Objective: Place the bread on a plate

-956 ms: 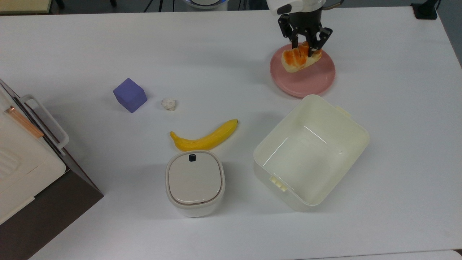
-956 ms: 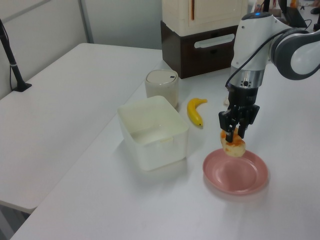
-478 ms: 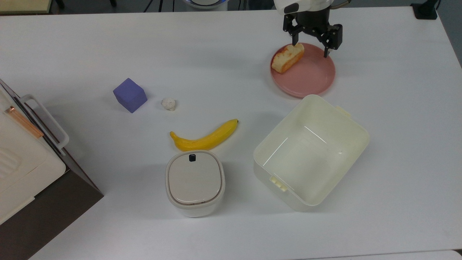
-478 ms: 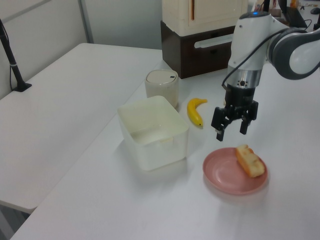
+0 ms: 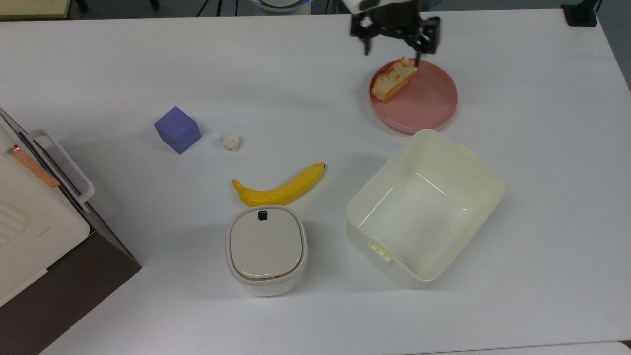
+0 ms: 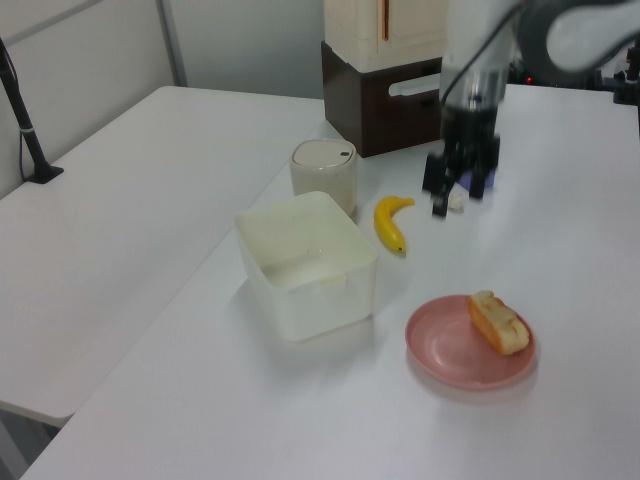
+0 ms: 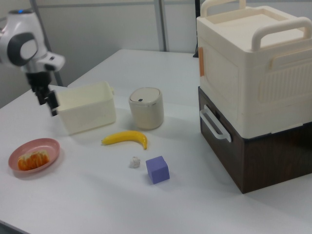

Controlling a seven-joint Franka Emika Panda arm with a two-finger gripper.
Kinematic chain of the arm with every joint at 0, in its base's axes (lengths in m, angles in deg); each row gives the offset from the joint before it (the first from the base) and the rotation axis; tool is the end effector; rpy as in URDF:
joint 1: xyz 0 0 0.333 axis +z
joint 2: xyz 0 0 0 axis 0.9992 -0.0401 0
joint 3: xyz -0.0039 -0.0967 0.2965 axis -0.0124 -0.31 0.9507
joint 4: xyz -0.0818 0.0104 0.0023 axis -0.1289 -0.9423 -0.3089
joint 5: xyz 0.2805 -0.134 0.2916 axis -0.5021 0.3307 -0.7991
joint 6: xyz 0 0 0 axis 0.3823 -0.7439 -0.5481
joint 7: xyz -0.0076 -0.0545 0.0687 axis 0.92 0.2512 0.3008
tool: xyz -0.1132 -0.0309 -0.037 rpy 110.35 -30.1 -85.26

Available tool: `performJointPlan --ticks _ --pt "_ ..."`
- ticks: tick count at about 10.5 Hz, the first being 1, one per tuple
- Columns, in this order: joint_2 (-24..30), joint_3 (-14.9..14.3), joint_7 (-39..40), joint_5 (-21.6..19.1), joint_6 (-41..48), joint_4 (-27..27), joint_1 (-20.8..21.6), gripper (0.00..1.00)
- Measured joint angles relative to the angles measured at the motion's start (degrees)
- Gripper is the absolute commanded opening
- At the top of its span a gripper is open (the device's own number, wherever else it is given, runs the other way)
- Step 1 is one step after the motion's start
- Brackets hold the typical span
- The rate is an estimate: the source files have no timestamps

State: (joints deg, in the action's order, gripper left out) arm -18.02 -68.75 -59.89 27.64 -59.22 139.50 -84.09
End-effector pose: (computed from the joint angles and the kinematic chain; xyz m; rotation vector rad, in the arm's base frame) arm 0.5605 0.2112 0.4736 -2.9724 0.5098 0.0224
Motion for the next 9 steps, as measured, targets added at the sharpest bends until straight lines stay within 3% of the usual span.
performJointPlan --ticks 2,5,7,9 --pt "2.17 -3.04 16.39 0.55 6.71 -2.85 -4.51 1.0" --pt "3.15 -10.55 30.78 2.9 12.58 -7.43 -6.64 1.0" --pt "3.02 -11.57 33.29 5.9 12.65 -10.12 -8.06 1.0" --pt "2.95 -11.6 33.34 6.25 12.77 -11.87 -8.78 1.0"
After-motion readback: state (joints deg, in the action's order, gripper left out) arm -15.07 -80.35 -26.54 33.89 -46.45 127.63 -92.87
